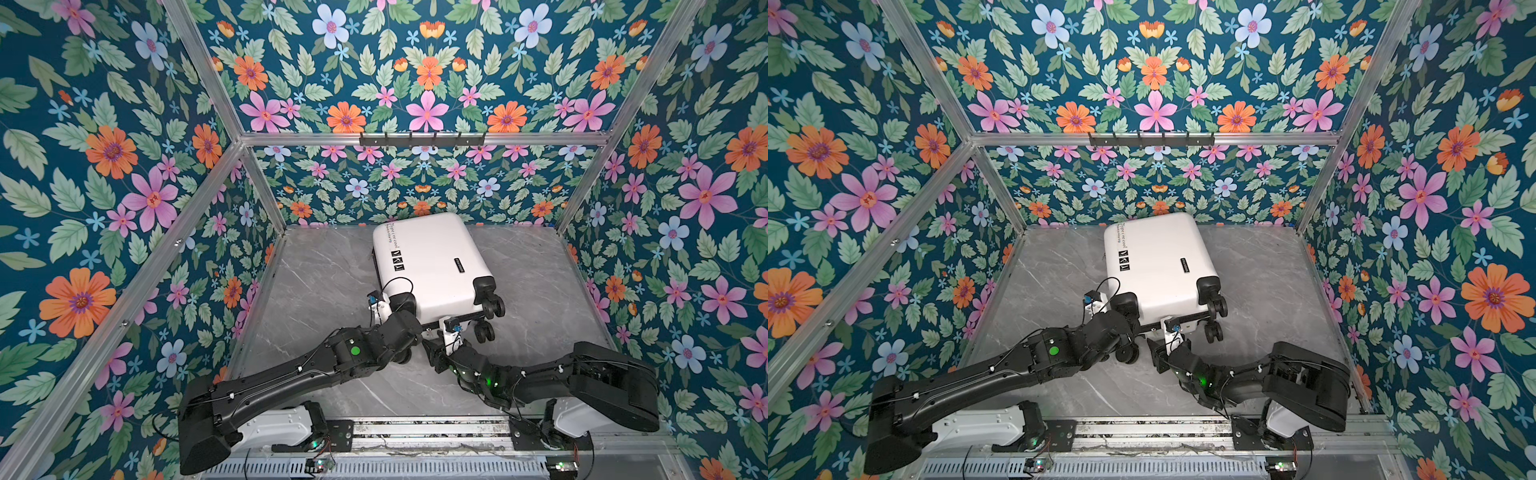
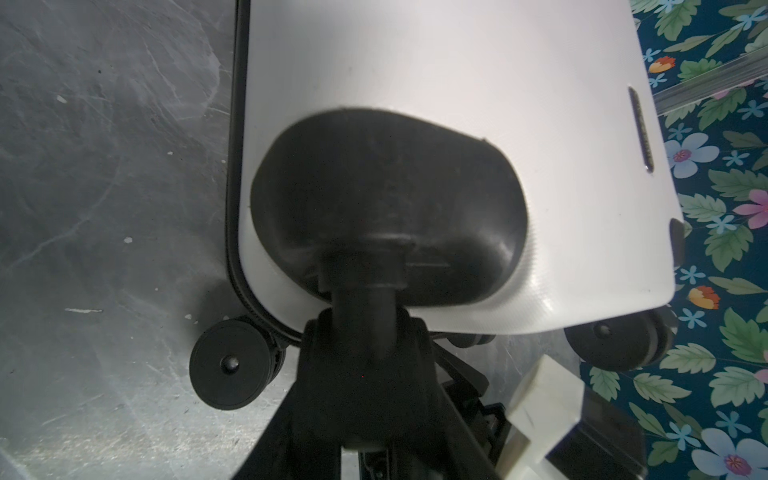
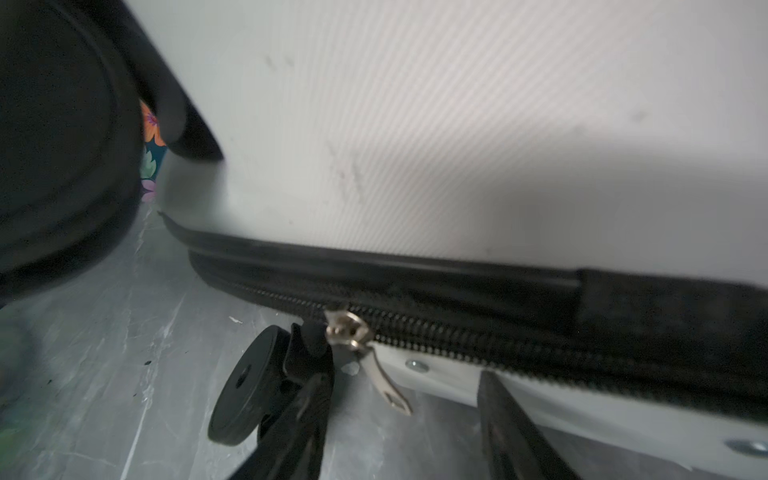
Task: Pack the luggage
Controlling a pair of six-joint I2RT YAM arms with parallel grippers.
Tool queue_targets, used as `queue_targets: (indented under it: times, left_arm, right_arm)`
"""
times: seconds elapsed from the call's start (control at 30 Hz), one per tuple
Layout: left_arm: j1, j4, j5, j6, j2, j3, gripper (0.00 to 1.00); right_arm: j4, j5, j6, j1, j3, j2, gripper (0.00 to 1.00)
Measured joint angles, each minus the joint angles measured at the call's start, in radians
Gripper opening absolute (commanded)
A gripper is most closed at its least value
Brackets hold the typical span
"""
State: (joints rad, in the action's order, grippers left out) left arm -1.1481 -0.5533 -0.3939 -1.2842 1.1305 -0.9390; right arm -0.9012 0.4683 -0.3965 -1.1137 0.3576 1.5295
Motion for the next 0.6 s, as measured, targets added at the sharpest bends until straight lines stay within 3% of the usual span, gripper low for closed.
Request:
queue_targets:
  times: [0.23,0.4,0.6]
  left_arm:
    - [0.001,0.000,-0.014,-0.018,-0.015,0.016,0.00]
    - [0.001,-0.001,-0.019,-0.022,-0.016,0.016,0.00]
    - [0.001,-0.002,-0.026,-0.022,-0.016,0.016,0.00]
  right_arm:
    - [-0.061,0.022,0.019,0.000,0.025,0.053,0.45]
    - [-0.100,0.030,0.029,0.000,0.028,0.043,0.43]
    - [-0.097,0.027,0.037,0.003,0.027,0.029,0.33]
